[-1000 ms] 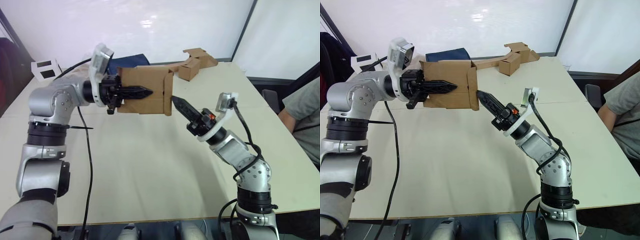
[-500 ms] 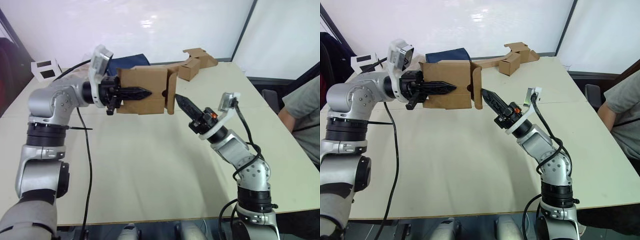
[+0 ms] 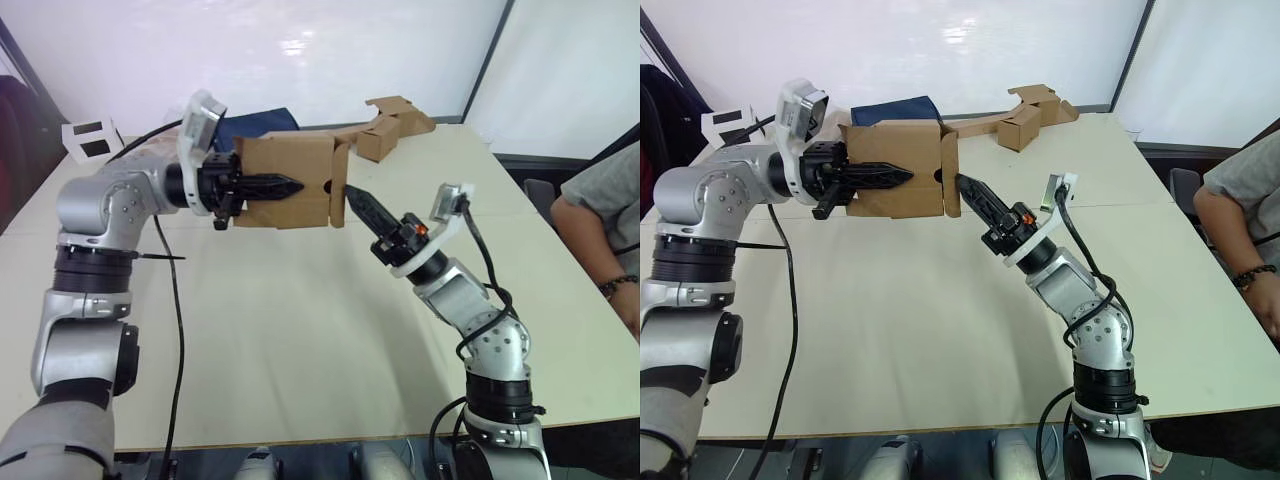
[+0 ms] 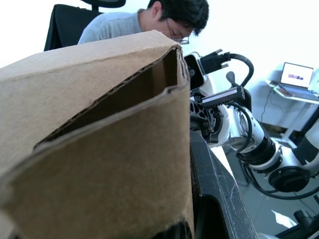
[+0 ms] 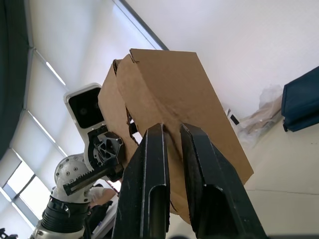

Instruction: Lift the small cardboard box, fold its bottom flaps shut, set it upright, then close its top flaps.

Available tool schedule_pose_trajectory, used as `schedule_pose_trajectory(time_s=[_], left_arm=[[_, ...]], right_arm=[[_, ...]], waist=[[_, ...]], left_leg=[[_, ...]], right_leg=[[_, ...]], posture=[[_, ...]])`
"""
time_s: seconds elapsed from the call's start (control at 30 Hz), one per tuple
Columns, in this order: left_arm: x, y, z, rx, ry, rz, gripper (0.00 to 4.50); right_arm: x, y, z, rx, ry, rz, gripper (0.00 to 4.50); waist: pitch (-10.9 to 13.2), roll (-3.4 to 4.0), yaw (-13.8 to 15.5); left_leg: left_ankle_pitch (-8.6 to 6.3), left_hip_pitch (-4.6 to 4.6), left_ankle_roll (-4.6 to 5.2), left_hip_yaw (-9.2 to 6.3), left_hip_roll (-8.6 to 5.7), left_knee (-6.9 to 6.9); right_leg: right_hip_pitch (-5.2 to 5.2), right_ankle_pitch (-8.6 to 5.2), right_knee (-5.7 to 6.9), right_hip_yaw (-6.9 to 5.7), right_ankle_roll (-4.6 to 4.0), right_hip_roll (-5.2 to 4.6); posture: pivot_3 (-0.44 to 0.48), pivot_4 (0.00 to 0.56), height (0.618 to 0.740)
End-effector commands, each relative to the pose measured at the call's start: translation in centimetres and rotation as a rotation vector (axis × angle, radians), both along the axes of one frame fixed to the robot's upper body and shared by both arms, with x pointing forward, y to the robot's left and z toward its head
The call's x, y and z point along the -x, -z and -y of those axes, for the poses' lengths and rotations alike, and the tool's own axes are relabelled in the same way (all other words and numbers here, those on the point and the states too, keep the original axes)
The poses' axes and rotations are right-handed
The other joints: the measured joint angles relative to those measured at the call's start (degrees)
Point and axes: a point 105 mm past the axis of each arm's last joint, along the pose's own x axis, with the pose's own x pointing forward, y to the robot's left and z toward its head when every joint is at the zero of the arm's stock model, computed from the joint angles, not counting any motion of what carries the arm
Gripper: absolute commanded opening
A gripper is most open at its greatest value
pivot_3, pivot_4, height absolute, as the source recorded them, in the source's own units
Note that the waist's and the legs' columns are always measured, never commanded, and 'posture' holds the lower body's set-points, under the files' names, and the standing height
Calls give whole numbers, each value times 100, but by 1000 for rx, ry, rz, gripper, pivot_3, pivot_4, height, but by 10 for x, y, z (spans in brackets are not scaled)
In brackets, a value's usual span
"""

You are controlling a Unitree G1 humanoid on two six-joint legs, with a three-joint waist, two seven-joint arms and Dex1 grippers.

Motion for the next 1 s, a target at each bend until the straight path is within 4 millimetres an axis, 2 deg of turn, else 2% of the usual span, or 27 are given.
schedule_pose_trajectory(time_s=[0.03,0.27,0.43,0.6,1.0], left_arm=[[5,-8,2,15,21,41,0],[3,-6,3,24,14,43,0],[0,-8,3,43,-5,49,0],[-2,-9,3,54,-13,54,0],[-2,-11,-1,58,-14,53,0]], right_arm=[[3,-13,-9,-17,-24,49,449],[1,-12,-15,-13,-31,46,449],[10,-11,-24,-4,-107,50,449],[13,-8,-31,13,-109,44,449],[-2,-5,-21,35,-7,32,449]], waist=[[0,0,0],[0,0,1],[0,0,-2],[0,0,-2],[0,0,-2]], left_leg=[[0,0,-1,0,0,0],[3,0,-6,0,0,0],[3,0,-6,0,0,0],[3,0,-7,0,0,0],[4,0,-8,0,0,0]], right_leg=[[0,0,0,0,0,0],[0,0,0,0,0,0],[0,0,1,0,0,0],[-1,0,1,0,0,0],[-1,0,2,0,0,0]], posture=[[0,150,740],[0,150,740],[0,150,740],[0,150,740],[0,150,740]])
